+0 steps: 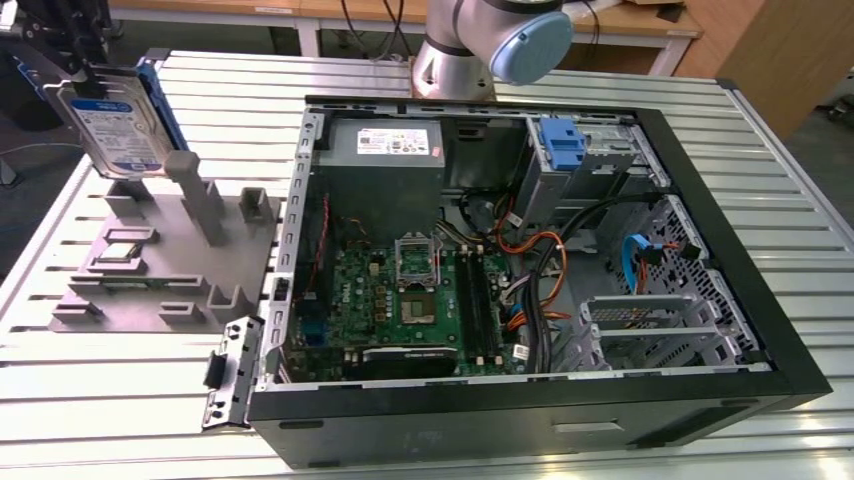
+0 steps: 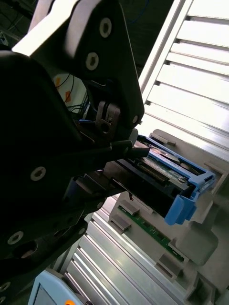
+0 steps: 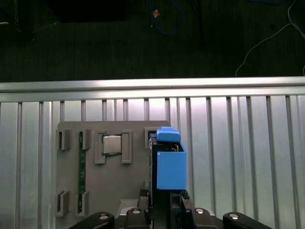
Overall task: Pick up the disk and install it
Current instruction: 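Pick up the disk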
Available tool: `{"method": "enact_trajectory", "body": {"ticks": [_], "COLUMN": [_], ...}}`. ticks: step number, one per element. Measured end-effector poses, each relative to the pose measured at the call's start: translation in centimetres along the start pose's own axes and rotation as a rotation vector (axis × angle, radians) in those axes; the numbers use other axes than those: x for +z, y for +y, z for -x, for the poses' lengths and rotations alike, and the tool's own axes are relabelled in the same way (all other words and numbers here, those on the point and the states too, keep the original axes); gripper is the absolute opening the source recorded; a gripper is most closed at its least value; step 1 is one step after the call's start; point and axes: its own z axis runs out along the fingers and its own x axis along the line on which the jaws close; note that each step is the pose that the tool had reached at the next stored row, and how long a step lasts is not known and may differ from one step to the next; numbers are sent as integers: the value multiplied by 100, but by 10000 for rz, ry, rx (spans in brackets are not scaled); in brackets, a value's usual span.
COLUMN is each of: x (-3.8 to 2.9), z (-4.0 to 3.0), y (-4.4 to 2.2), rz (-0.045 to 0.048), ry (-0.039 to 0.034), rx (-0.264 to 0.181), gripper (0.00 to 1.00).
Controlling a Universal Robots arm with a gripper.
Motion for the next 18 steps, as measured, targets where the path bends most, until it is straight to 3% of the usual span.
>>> {"method": "enact_trajectory", "body": {"ticks": [7, 18], "x": [-30, -194], "z": [1, 7], "y": [2, 12], "rz": [2, 1], "ry": [1, 1], "rx": [0, 0], "gripper": [35, 35]}}
